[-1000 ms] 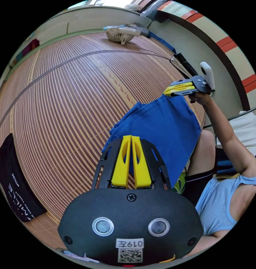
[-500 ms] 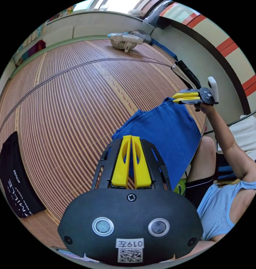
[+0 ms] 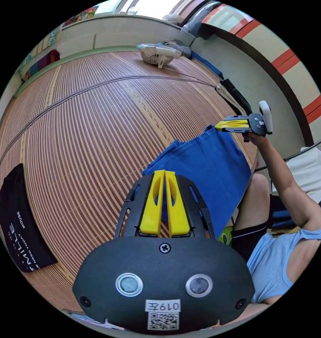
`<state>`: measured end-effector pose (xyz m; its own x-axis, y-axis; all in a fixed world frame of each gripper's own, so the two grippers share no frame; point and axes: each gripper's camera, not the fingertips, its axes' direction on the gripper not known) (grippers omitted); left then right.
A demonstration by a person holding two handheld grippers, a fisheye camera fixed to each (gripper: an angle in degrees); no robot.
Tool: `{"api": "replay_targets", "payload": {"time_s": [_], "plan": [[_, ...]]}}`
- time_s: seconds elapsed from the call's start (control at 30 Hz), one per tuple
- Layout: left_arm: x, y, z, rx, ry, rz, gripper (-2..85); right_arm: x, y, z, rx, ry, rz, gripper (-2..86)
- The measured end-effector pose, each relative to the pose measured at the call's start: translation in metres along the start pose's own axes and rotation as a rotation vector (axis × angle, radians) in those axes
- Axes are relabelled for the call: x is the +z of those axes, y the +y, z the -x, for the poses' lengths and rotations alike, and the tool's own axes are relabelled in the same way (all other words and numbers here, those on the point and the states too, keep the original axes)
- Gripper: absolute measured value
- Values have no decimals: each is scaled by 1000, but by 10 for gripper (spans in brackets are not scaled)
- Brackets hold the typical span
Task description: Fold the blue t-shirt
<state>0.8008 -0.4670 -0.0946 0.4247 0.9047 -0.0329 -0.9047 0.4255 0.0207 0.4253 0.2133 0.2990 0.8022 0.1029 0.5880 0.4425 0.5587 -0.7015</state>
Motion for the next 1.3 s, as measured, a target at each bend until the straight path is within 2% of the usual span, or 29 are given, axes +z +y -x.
{"api": "replay_targets", "payload": {"time_s": [0.3,0.7,0.83,0.93,1.07,1.3], "plan": [[7,-10,-3,6,3,16,8,-9,25,7,-23,26,36,2],[32,-26,-9,36,-34,137,8,-32,68,-11,61,29,30,-2],[33,-29,-6,27,-19,130,9,-68,100,-24,160,82,-57,11],[34,-32,-6,27,-23,126,8,-99,140,-45,331,111,-111,20],[37,-35,-7,29,-32,128,10,-124,222,-67,580,3,-204,47],[41,-38,-7,16,-39,122,11,-143,307,-80,737,-69,-254,66]]}}
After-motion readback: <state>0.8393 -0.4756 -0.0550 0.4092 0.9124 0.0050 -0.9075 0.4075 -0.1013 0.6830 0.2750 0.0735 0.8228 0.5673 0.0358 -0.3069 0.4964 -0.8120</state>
